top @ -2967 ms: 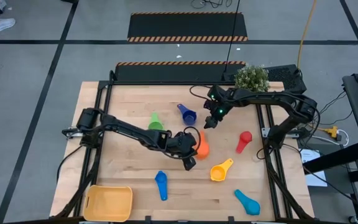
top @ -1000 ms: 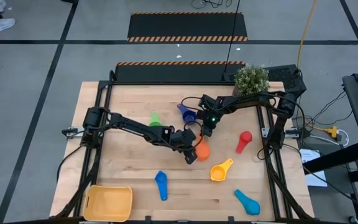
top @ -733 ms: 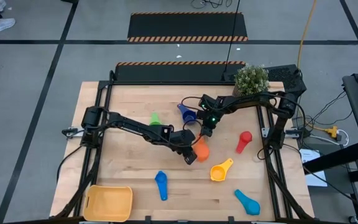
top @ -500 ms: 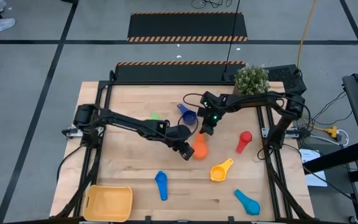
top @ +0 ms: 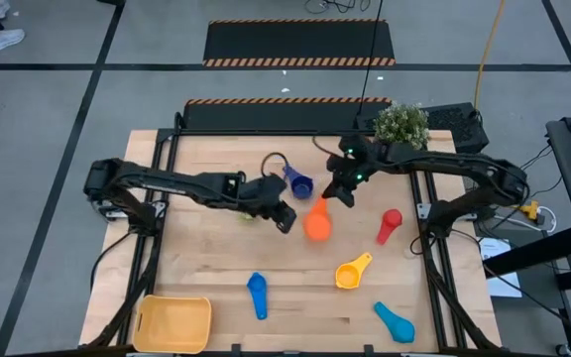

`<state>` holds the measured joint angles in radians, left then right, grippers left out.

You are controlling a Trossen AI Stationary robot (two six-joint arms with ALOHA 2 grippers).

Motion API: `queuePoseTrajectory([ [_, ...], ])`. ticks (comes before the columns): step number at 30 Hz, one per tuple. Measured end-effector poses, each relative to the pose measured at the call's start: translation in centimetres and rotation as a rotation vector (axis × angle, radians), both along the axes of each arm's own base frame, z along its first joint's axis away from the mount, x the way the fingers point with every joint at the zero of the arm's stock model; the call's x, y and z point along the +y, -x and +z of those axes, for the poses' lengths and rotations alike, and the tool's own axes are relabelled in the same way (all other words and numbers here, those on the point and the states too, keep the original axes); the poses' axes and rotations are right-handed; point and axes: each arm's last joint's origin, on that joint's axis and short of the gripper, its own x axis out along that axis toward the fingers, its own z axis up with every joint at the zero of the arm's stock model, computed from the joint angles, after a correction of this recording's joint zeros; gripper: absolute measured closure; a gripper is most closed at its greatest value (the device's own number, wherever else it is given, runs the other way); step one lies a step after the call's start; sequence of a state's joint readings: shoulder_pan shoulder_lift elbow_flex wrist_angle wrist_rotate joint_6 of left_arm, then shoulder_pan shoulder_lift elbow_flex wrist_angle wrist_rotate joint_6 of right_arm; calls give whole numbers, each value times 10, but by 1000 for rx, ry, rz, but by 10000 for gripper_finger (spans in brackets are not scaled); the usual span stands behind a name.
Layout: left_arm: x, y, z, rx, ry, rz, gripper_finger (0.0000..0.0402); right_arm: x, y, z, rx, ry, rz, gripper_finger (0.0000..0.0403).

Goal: Nest measuring cups in basket
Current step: Put the orange measuring cup on the table upright

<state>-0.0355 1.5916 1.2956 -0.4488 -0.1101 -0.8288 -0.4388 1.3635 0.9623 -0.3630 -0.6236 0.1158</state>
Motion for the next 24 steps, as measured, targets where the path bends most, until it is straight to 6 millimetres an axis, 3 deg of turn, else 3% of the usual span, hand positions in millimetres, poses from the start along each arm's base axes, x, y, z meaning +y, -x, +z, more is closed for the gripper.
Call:
queuePoseTrajectory([
  [15, 17, 34, 53, -183, -14, 103, 364, 14, 35, 55, -232, 161, 33, 403],
  [24, 18, 45, 79, -370, 158, 215, 364, 23, 53, 83, -408, 309, 71, 403],
])
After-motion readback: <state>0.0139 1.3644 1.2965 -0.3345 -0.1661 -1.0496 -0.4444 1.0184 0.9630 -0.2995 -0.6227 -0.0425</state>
